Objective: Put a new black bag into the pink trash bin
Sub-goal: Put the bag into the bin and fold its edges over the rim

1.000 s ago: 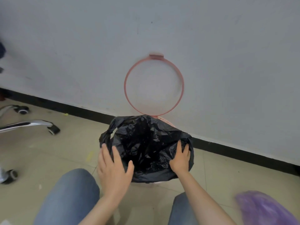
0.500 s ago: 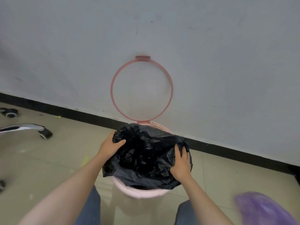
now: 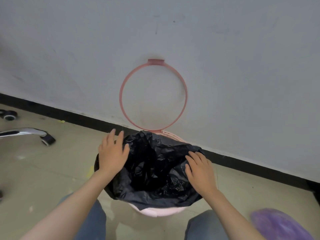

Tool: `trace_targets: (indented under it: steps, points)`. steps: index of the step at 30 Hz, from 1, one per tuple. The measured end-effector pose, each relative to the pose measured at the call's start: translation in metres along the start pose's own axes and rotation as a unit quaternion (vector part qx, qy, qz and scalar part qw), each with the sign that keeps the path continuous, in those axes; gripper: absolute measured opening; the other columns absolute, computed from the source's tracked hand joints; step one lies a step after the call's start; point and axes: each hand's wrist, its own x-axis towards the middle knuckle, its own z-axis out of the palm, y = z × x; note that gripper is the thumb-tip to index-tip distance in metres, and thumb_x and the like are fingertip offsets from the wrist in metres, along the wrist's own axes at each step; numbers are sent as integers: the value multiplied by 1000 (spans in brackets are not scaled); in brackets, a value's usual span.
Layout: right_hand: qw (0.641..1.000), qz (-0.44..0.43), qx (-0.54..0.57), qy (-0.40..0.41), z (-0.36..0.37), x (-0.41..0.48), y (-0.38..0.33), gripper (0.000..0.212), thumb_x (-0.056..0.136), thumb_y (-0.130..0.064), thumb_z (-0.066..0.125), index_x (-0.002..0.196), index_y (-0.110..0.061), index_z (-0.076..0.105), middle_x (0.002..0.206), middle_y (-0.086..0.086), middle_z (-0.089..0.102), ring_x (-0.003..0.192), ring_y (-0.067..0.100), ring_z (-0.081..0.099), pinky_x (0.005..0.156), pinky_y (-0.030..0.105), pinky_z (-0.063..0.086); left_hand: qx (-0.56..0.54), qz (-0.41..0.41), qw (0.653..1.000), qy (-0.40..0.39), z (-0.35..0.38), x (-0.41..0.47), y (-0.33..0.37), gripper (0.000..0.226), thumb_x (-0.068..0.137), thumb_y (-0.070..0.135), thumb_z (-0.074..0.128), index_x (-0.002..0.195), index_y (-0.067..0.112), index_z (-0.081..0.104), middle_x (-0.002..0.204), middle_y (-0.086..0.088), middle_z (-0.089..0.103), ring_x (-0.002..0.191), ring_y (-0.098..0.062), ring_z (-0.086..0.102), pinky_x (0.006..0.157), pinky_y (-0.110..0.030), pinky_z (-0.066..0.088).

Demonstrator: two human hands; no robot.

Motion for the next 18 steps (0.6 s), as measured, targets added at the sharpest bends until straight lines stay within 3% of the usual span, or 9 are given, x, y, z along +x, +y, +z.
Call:
trace_targets:
  steps: [1,3,5,7,11,15,18]
  points:
    - [999,-19,5,-30,0,8,-1,37,74,-17,73,110,-8,64,118,13,66,112,33,60,86,46,52,33,38,999,-19,1,6,7,53,94,36,38,141,16,28,153,-14,20,140,-32,15,108,-49,24]
    - [994,0,30,-107,8,25,-1,49,91,-26,51,136,-13,39,147,11,38,137,29,32,107,46,33,88,94,987,-92,10,17,16,57,95,43,29,145,21,14,157,-9,6,144,-26,4,112,-48,17]
    - [985,28,41,-166,20,37,5,56,95,-34,38,145,-19,15,157,6,10,144,24,10,114,43,20,101,109,971,-188,19,25,18,65,94,48,29,146,20,0,158,-7,0,144,-24,4,113,-46,18]
    - [978,46,50,-197,29,47,9,61,95,-37,36,146,-23,6,158,6,1,144,24,4,115,43,18,91,102,963,-234,27,30,16,73,93,48,35,146,17,-4,157,-7,3,142,-26,13,110,-44,28]
    - [960,60,90,-259,45,69,13,65,94,-42,38,146,-25,3,158,6,4,142,27,13,109,44,29,61,66,974,-210,38,40,11,78,88,43,49,146,16,4,153,-8,22,131,-27,36,95,-39,45]
    - [947,99,167,-256,53,83,16,62,93,-46,39,144,-29,9,149,6,29,124,25,43,95,40,42,-41,4,981,-192,47,49,6,62,80,33,62,133,17,34,127,-7,55,109,-27,56,82,-36,49]
    - [937,123,191,-266,55,89,18,58,92,-48,39,142,-31,14,143,9,37,111,27,54,87,39,44,-110,-54,971,-205,48,55,0,49,76,32,70,118,12,52,113,-10,65,103,-30,59,81,-34,47]
